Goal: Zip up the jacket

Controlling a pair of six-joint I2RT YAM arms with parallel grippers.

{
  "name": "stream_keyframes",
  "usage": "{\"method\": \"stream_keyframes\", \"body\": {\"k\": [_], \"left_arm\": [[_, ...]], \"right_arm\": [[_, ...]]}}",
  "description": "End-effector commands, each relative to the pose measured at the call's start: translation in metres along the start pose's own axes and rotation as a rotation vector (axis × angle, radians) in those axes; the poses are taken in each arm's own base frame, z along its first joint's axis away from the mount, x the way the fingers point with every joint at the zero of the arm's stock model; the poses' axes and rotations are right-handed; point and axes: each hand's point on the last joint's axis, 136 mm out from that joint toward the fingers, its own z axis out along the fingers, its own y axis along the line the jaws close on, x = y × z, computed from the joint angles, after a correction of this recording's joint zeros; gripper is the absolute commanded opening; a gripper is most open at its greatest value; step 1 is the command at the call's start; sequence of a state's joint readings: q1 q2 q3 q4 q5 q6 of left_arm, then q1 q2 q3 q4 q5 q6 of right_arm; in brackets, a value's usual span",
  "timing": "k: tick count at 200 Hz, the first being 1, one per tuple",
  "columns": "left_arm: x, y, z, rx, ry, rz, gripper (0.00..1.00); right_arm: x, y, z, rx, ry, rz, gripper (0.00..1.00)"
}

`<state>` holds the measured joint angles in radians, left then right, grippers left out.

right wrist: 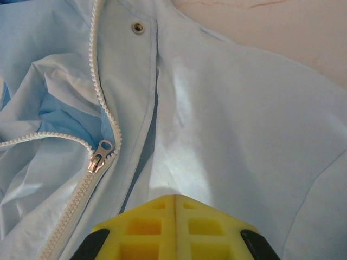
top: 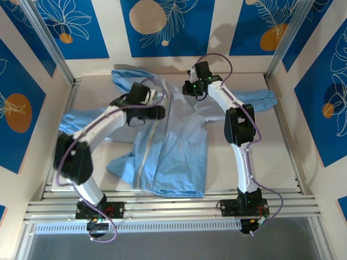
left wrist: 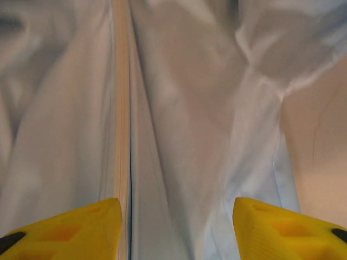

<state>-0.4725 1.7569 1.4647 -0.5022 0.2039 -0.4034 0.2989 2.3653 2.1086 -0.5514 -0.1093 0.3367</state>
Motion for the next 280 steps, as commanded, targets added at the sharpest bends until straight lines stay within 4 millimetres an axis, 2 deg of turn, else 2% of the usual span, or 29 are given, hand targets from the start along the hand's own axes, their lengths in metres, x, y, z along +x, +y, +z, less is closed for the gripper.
{"method": "stream_keyframes", "body": {"k": [1,21,51,77,101,146,193,220,235,251,263,280], "left_arm": [[-0.033,0.007,0.031,0.04,0.01,0.023,0.56],[-0.065,0.013,0.06,0.042,-0.009,0.01,0.56],[-0.092,0.026,0.101,0.013,-0.022,-0.002,0.56],[-0.103,0.042,0.13,-0.032,-0.039,0.0,0.56],[-0.1,0.055,0.147,-0.068,-0.023,0.006,0.56],[-0.088,0.065,0.157,-0.091,0.018,0.018,0.55],[-0.082,0.068,0.138,-0.13,0.033,0.088,0.54],[-0.074,0.068,0.15,-0.069,0.046,0.077,0.51],[-0.074,0.067,0.156,-0.021,0.043,0.044,0.43],[-0.082,0.062,0.154,0.03,-0.002,0.051,0.26],[-0.088,0.055,0.148,0.075,-0.053,0.084,0.12],[-0.094,0.042,0.137,0.144,-0.125,0.146,0.0]], "right_arm": [[-0.002,0.019,-0.018,-0.051,-0.004,0.041,0.04],[0.004,0.019,-0.016,-0.06,0.009,0.061,0.04],[0.012,0.016,-0.012,-0.056,0.029,0.083,0.04],[0.017,0.014,-0.008,-0.056,0.039,0.102,0.05],[0.019,0.015,-0.006,-0.059,0.044,0.105,0.05],[0.015,0.018,-0.004,-0.063,0.037,0.106,0.05],[0.017,0.023,-0.002,-0.065,0.042,0.104,0.05],[0.018,0.023,-0.001,-0.067,0.043,0.106,0.05],[0.018,0.025,-0.003,-0.07,0.045,0.105,0.05],[0.016,0.025,-0.006,-0.082,0.044,0.105,0.05],[0.014,0.025,-0.009,-0.094,0.044,0.111,0.05],[0.011,0.027,-0.014,-0.134,0.042,0.13,0.08]]}}
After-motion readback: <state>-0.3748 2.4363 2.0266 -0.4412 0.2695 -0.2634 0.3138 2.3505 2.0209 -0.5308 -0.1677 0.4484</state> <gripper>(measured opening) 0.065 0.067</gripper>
